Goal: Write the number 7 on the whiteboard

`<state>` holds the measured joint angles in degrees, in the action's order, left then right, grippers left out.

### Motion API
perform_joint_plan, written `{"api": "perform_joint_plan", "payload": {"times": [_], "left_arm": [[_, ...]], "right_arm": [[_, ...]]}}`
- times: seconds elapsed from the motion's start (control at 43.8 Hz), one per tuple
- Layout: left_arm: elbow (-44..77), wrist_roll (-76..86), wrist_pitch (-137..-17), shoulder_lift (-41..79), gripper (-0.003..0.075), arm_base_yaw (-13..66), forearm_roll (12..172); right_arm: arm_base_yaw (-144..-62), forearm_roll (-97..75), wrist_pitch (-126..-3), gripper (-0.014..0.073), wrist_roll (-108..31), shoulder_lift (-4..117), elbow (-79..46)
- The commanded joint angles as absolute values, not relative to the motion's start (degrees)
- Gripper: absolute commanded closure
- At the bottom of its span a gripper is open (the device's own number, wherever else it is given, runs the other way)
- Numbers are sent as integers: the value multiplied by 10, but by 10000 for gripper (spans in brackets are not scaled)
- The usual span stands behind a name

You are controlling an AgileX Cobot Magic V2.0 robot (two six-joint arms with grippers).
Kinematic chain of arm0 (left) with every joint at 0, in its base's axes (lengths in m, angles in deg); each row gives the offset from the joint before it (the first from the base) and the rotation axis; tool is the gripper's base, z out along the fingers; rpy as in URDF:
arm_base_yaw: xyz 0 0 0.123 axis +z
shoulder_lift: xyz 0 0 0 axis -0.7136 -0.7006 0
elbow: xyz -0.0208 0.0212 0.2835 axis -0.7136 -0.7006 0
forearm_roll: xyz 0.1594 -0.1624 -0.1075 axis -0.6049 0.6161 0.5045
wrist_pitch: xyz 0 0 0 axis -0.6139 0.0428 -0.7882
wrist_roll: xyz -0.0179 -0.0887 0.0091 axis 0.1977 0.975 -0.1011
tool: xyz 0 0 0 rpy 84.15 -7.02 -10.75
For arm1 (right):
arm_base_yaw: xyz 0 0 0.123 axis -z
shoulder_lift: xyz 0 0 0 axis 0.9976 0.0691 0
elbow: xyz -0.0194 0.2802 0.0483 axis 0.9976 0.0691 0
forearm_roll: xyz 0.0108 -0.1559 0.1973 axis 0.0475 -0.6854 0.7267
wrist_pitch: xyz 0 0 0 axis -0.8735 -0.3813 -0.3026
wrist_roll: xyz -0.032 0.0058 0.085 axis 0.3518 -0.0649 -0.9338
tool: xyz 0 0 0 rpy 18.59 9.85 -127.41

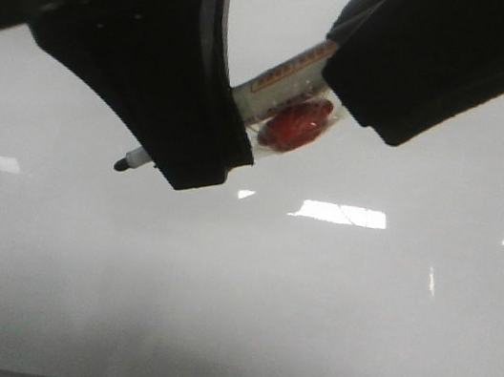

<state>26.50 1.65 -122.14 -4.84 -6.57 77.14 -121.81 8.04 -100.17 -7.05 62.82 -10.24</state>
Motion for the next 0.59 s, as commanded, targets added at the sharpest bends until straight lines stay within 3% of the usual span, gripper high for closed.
{"api": "perform_joint_plan", "payload": {"times": [0.0,0.411,0.479,0.571], "left_arm": [[284,16,-1202,-33,741,-70,781],[284,16,-1203,-33,728,-70,781],[284,16,-1203,-33,659,-70,783],[284,21,-1202,-33,486,-70,784]], "right_arm": [[-1219,114,-978,183,-64,620,-122],[-1219,115,-979,540,-64,620,-121],[-1219,115,-979,599,-64,620,-121],[-1219,115,-979,659,-64,620,-121]]}}
